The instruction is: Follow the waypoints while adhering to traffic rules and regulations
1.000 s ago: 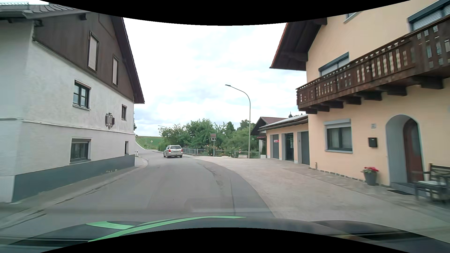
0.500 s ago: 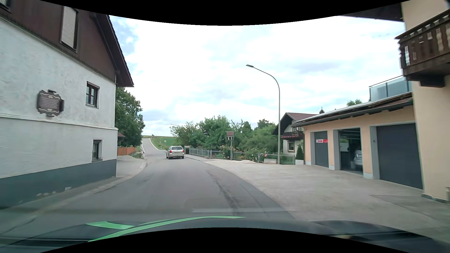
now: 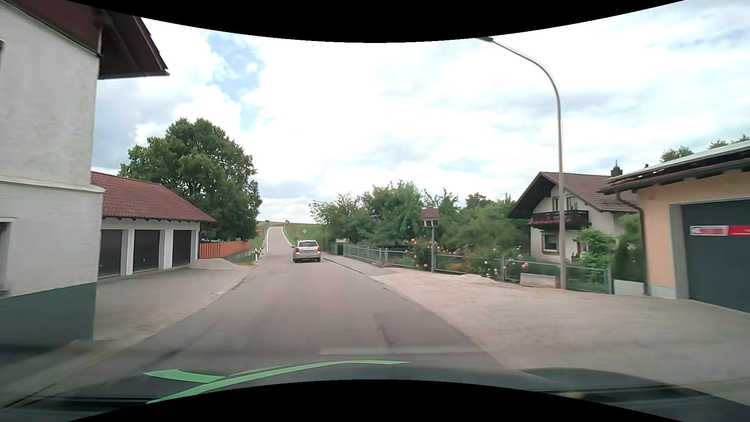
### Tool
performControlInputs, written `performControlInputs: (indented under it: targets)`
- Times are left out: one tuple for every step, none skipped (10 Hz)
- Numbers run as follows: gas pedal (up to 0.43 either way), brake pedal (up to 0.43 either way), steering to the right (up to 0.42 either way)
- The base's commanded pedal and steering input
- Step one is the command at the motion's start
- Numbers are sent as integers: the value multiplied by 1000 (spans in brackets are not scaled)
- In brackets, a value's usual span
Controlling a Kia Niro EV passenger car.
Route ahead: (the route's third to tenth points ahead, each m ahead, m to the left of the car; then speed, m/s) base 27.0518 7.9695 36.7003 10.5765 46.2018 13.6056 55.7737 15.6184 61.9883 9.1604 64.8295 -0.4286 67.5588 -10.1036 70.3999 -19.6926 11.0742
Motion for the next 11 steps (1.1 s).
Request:
performControlInputs:
  targets:
    - [59, 0, -92]
    - [59, 0, -91]
    - [59, 0, -89]
    - [59, 0, -85]
    - [20, 0, -79]
    - [0, 0, -73]
    - [0, 0, -65]
    - [0, 0, -60]
    - [0, 0, -54]
    - [0, 0, -48]
    - [0, 0, -42]
